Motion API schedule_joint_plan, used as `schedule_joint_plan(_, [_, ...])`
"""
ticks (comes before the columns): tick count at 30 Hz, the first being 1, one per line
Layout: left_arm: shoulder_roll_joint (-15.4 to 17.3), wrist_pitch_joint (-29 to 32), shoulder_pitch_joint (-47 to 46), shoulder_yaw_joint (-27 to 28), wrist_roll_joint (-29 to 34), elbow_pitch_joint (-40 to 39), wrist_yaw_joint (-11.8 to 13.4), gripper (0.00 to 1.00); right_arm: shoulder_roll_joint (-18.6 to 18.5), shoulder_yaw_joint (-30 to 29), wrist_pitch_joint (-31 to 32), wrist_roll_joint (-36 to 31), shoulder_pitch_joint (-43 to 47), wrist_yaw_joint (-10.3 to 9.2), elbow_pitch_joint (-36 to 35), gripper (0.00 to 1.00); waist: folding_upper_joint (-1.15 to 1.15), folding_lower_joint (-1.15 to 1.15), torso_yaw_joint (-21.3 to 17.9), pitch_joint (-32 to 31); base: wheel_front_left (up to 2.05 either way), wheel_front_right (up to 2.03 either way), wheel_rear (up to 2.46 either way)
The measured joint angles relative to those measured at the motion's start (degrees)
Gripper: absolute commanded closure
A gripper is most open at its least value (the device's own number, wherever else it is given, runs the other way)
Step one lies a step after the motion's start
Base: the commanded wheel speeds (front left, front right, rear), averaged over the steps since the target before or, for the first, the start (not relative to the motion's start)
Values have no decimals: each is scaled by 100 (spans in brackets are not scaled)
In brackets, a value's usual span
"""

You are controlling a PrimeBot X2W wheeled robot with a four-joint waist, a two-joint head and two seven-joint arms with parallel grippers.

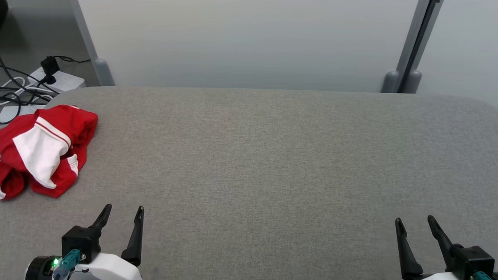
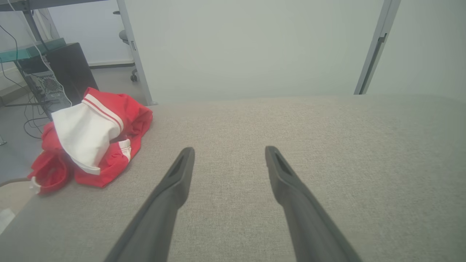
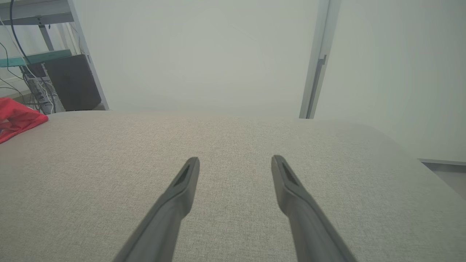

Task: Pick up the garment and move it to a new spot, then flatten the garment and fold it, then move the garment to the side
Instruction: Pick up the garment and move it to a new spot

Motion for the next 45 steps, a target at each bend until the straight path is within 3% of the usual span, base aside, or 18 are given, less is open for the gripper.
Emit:
schedule_joint_plan(15, [41, -49, 0, 152, -76, -66, 136, 0, 8, 527, 0, 223, -18, 15, -141, 0, 0, 0, 1225, -4, 0, 0, 0])
schedule_joint_plan(27, [86, -51, 118, 237, -254, -104, 190, 0, 63, 505, -60, 290, -19, 15, -138, 0, 0, 0, 2334, -9, 0, 0, 0])
schedule_joint_plan(45, [46, -102, 115, 265, -366, -116, 330, 0, 101, 504, -69, 290, -36, 15, -113, 0, 0, 0, 2558, 61, 0, 0, 0])
